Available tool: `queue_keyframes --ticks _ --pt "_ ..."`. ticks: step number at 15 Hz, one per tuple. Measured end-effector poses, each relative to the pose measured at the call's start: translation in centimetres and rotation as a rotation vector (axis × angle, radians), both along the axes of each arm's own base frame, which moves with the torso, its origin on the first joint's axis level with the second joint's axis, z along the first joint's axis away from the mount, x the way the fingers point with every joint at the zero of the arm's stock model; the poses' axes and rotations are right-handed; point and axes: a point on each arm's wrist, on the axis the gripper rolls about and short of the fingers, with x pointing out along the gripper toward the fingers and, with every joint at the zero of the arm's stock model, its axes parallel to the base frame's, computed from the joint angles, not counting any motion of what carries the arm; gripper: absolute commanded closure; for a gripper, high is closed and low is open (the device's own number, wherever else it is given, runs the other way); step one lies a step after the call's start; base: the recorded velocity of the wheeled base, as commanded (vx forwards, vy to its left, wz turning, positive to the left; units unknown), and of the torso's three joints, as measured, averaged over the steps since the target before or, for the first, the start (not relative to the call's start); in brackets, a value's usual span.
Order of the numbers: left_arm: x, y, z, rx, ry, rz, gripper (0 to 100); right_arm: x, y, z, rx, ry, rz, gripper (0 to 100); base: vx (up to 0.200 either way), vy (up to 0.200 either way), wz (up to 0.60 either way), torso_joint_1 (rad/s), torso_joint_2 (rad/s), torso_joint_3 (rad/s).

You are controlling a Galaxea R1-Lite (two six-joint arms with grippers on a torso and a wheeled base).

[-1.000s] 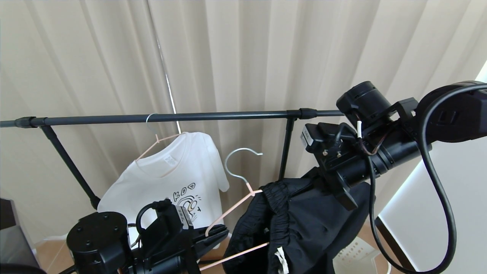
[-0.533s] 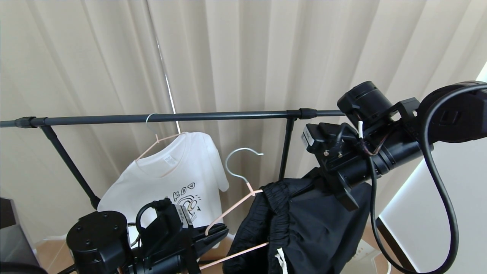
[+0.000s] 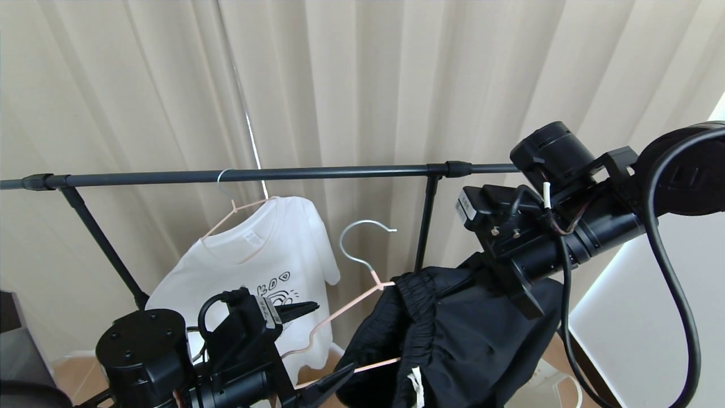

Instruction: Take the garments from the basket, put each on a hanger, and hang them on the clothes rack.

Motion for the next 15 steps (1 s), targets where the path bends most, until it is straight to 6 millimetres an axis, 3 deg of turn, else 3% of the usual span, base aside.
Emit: queue_keyframes --ticks 3,8,13,15 --pt "0.5 2.0 1.5 -0.092 0.015 -0.057 0 -0.7 -0.6 0.2 -0.001 -0.001 -0.008 100 0.000 0.000 0.00 0.000 0.00 0.000" --pt "2.0 5.8 7.1 -0.400 0.058 0.008 0 -0.8 -1.1 1.0 -0.058 -0.078 -0.155 100 0.000 0.000 0.00 0.000 0.00 0.000" --pt "2.5 5.8 6.2 -0.219 0.398 0.124 0 -2.0 -2.0 0.0 -0.027 -0.175 -0.313 100 0.000 0.000 0.00 0.000 0.00 0.000" --pt "1.9 4.4 7.1 -0.131 0.453 0.186 0 -2.9 -2.5 -1.5 0.027 -0.256 -0.372 100 0.000 0.000 0.00 0.000 0.00 0.000"
